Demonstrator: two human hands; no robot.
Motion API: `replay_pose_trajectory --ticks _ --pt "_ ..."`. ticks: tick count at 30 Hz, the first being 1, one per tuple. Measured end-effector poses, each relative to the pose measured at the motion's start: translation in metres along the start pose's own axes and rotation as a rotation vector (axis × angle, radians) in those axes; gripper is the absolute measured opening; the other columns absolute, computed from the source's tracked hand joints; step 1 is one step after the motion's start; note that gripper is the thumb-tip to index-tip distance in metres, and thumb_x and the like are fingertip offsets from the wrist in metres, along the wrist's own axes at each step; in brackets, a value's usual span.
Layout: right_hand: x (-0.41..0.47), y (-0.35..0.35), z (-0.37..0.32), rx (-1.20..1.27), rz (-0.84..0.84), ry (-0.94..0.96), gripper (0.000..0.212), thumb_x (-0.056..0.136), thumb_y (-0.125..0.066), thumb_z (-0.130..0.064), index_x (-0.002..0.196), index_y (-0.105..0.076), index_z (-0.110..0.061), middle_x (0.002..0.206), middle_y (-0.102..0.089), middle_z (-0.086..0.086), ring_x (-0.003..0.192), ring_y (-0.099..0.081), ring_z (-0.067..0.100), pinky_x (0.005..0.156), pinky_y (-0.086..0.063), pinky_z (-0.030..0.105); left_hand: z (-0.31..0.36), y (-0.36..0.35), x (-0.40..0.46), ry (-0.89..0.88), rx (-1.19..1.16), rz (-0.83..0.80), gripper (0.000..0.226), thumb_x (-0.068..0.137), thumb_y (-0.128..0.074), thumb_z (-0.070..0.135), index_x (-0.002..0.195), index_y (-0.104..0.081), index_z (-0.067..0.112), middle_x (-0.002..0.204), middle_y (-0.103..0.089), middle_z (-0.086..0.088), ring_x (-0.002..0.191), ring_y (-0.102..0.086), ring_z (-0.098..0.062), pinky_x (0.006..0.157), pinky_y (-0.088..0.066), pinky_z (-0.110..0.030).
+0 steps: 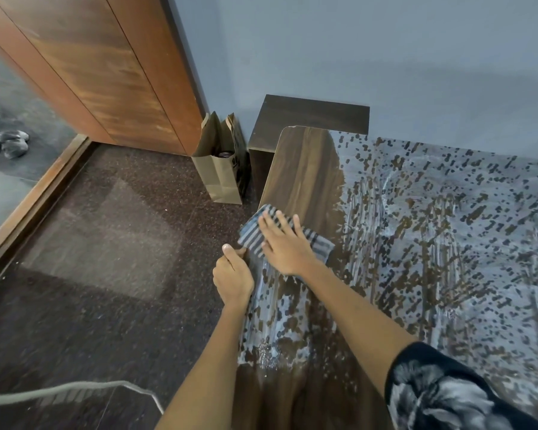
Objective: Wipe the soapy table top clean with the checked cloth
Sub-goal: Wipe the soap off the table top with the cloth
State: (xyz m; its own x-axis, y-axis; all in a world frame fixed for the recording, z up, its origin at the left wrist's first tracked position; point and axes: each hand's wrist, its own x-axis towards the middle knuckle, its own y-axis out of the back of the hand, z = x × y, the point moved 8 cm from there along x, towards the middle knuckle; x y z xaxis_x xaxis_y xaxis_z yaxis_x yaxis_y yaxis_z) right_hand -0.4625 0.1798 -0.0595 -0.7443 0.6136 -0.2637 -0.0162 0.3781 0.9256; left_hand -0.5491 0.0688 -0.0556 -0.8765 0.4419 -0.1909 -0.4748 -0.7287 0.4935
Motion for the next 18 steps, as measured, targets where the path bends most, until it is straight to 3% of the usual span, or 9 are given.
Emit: replay_pose_trajectory --ticks 5,8,14,18 --pt "-0.042 -0.013 0.009 -0.009 0.020 0.213 0.053 0.101 -0.020 -0.036 0.150 -0.004 -0.022 0.157 -0.001 -0.008 0.144 0.006 0.013 0.112 0.016 0.039 -0.002 0.000 -0.002 0.001 -0.009 -0.060 0.059 0.102 -0.019 0.033 0.099 -0.071 0.006 0.104 -0.068 -0.015 0.099 -0.059 -0.032 0.093 -0.041 -0.040" --pt "-0.051 -0.005 0.041 -0.043 0.047 0.109 0.053 0.101 -0.015 -0.040 0.150 -0.001 -0.025 0.156 0.001 -0.010 0.143 0.008 0.008 0.111 0.018 0.038 -0.008 0.004 -0.002 -0.005 -0.038 -0.091 0.061 0.102 -0.017 0.035 0.099 -0.072 0.009 0.104 -0.069 -0.013 0.100 -0.061 -0.029 0.096 -0.042 -0.042" --pt "-0.016 0.003 0.039 -0.004 0.016 -0.219 0.055 0.102 -0.015 -0.032 0.149 0.006 -0.015 0.157 0.010 0.002 0.144 0.012 0.025 0.113 0.014 0.042 -0.013 0.010 -0.011 0.027 -0.043 -0.115 0.061 0.101 -0.017 0.037 0.103 -0.071 0.009 0.103 -0.069 -0.012 0.101 -0.060 -0.029 0.097 -0.043 -0.042" --pt "-0.003 -0.008 -0.012 0.006 -0.025 -0.129 0.056 0.102 -0.015 -0.028 0.148 0.011 -0.013 0.156 0.017 0.003 0.142 0.018 0.028 0.113 0.015 0.042 -0.014 0.013 -0.013 0.065 -0.034 -0.136 0.063 0.101 -0.015 0.039 0.105 -0.069 0.008 0.112 -0.066 -0.013 0.108 -0.056 -0.030 0.099 -0.038 -0.039"
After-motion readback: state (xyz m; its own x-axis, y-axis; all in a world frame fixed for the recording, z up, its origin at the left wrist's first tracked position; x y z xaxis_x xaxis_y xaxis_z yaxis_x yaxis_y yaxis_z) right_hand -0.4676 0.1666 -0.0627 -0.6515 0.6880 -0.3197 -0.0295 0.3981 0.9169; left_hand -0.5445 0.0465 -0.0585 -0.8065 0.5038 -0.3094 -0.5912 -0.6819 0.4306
